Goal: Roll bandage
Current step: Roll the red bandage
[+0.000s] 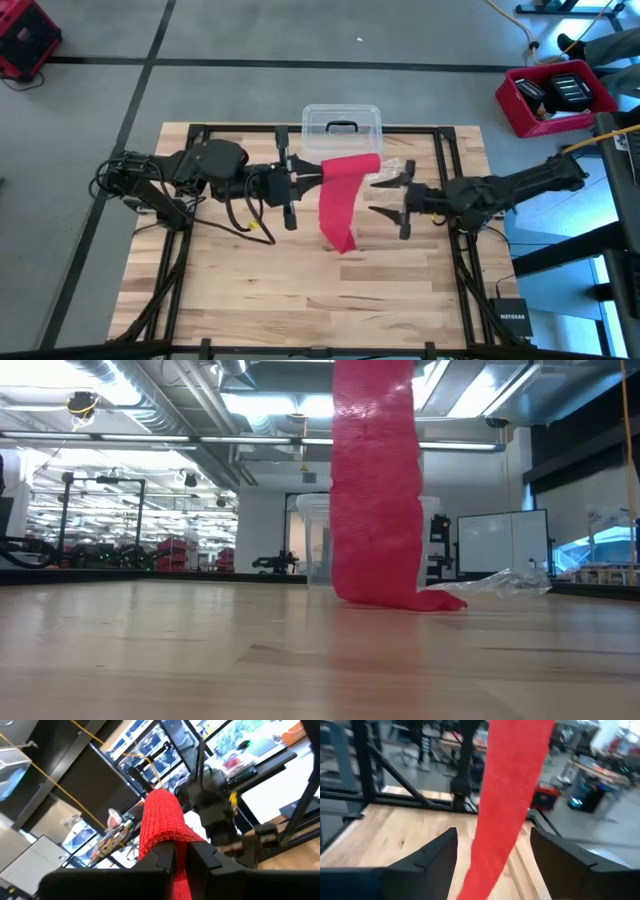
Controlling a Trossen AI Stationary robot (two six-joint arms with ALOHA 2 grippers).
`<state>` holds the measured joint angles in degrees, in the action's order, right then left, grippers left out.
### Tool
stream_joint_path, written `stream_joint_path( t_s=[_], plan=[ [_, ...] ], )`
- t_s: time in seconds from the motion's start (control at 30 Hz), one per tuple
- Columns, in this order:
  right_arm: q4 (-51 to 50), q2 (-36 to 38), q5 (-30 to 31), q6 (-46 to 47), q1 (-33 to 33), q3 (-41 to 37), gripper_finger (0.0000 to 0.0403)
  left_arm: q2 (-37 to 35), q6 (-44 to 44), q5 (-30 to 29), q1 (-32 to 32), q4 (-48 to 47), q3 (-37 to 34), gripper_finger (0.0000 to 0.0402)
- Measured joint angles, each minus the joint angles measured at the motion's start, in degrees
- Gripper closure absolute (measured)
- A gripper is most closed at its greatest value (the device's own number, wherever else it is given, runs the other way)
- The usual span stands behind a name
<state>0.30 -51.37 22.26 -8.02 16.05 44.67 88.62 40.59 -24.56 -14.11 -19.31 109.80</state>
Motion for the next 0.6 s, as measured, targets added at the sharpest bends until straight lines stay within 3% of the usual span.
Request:
stream_joint_path(
  t_s=[0.3,0.6],
  plan=[
    [18.71,-1.85,-15.38,1.02,-9.23,-7.49,0.0150,0.02,-1.26,2.08,-0.46,0.89,0.00,0.0384],
    [27.96,-10.76,-21.19,1.61,-9.72,-6.76,0.0150,0.05,-1.49,3.05,-0.44,1.20,0.00,0.0384]
  ],
)
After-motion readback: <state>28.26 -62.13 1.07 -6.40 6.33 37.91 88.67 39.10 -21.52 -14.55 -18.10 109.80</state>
